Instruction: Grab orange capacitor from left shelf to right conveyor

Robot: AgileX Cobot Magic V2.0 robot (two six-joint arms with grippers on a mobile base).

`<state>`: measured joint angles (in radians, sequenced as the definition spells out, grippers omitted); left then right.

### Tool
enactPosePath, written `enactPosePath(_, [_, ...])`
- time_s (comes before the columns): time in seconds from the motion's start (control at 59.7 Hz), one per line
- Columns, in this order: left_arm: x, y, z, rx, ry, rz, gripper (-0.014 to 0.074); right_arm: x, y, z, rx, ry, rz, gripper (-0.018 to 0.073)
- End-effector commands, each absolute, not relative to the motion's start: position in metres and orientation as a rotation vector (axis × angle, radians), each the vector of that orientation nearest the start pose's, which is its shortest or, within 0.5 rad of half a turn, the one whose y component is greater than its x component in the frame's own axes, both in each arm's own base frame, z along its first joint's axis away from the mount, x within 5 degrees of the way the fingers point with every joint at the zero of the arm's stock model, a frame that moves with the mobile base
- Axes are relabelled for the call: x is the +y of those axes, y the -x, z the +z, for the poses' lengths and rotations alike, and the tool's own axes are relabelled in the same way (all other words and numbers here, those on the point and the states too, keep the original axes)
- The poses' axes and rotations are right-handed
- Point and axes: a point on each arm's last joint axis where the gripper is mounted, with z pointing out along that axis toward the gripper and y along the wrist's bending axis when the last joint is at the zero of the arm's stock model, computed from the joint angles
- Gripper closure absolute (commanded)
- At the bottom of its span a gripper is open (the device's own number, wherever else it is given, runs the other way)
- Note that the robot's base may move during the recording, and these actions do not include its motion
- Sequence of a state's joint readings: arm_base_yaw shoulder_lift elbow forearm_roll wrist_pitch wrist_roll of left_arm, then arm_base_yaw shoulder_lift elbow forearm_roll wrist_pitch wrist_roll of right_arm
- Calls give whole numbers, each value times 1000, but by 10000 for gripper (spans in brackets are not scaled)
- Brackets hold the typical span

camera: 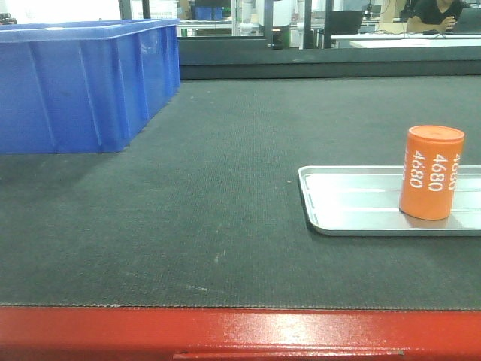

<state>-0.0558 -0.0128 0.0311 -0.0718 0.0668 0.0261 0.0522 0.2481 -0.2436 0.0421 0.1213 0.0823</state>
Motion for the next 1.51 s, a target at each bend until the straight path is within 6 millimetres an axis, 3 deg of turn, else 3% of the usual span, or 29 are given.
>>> enactPosePath(0.0, [-3, -55, 207, 1464, -3, -85, 723, 2, -70, 284, 1537, -44, 99, 504])
enactPosePath(0.218, [-3, -55, 207, 1464, -3, -85, 723, -2, -57, 267, 1486, -66, 21, 504])
enactPosePath(0.553, [-3, -55, 207, 1464, -3, -85, 723, -7, -54, 213, 1382, -170, 13, 504])
enactPosePath(0.687, [-3, -55, 207, 1464, -3, -85, 723, -6, -55, 208, 1447, -182, 14, 504])
enactPosePath(1.49, [-3, -55, 207, 1464, -3, -85, 723, -6, -55, 208, 1454, -182, 15, 504])
